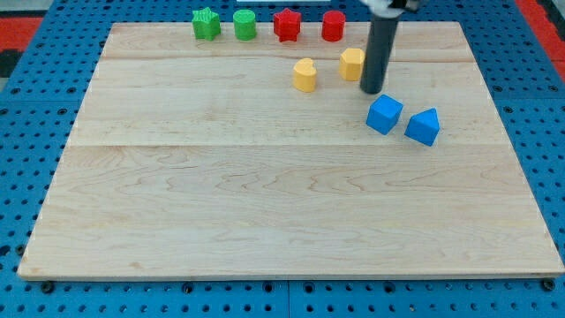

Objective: Move the yellow hexagon to the bottom right of the yellow heart

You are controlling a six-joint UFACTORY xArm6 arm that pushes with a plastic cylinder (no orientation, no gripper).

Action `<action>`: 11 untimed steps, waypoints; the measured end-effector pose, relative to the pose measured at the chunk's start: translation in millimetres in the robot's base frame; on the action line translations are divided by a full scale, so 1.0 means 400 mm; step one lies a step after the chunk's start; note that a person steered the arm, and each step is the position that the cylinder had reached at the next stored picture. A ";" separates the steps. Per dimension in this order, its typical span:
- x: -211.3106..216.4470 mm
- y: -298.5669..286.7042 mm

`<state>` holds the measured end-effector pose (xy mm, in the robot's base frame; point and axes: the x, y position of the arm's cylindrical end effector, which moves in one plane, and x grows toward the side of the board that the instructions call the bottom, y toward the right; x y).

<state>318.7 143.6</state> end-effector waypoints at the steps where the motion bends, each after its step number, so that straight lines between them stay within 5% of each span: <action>1: -0.086 0.085; 3: 0.033 -0.384; 5: -0.099 -0.226; 6: -0.134 -0.350; 8: 0.117 -0.665; 9: 0.239 -0.700; 10: 0.186 -0.801; 11: 0.121 -0.712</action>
